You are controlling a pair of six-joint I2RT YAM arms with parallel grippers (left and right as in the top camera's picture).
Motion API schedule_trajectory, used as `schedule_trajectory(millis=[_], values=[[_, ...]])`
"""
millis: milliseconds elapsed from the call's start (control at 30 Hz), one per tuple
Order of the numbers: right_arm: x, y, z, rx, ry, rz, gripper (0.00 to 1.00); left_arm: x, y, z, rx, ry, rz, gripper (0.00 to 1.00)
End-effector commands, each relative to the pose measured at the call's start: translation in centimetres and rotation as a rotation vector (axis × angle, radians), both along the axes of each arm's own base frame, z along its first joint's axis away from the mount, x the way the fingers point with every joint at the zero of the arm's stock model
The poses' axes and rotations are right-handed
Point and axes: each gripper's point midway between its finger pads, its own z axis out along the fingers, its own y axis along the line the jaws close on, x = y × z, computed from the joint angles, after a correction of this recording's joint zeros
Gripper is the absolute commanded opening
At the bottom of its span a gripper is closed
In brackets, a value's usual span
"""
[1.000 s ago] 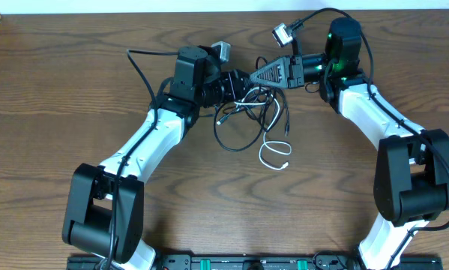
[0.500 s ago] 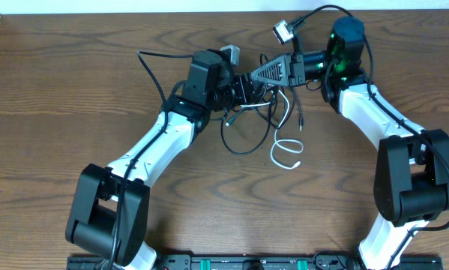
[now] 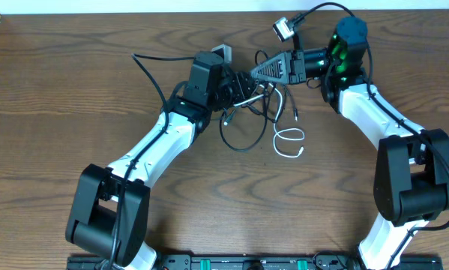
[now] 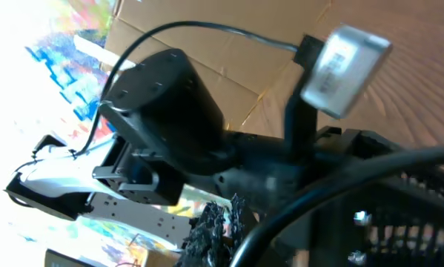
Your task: Untangle cables
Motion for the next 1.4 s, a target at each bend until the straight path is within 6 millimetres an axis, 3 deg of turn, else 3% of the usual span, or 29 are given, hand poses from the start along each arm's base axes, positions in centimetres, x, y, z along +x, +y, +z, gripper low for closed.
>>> schedule_trajectory(millis=[0,167,400,567,700,867,1033,1367], values=[[-0.6,-0.6,1.9,0.000,-0.002,0.015,0.01,1.6,5.0,-1.9,0.134,0.019,0.218,0.44],[-0.2,-2.3,3.8,0.010,-0.053,-0.026,0.01,1.6,8.2,-3.2,0.192,0.076,0.292,0.43],[0.6,-6.5,5.7,0.015,-0.107,-0.128,0.02,1.2,11.5,-4.4,0.220,0.146,0.351,0.43],[1.5,-8.6,5.7,0.013,-0.119,-0.181,0.01,0.9,11.5,-4.7,0.220,0.162,0.319,0.43],[1.9,-8.1,4.9,0.012,-0.109,-0.169,0.02,0.7,10.9,-4.6,0.201,0.168,0.289,0.43],[2.3,-5.3,2.1,0.011,-0.053,-0.109,0.01,0.7,10.9,-4.6,0.201,0.168,0.289,0.43],[3.4,-2.7,-2.2,-0.002,0.046,-0.111,0.02,0.7,10.9,-4.6,0.201,0.169,0.290,0.43],[5.3,-3.0,-10.5,-0.180,0.196,-0.302,0.02,0.7,10.9,-4.6,0.201,0.169,0.290,0.43]])
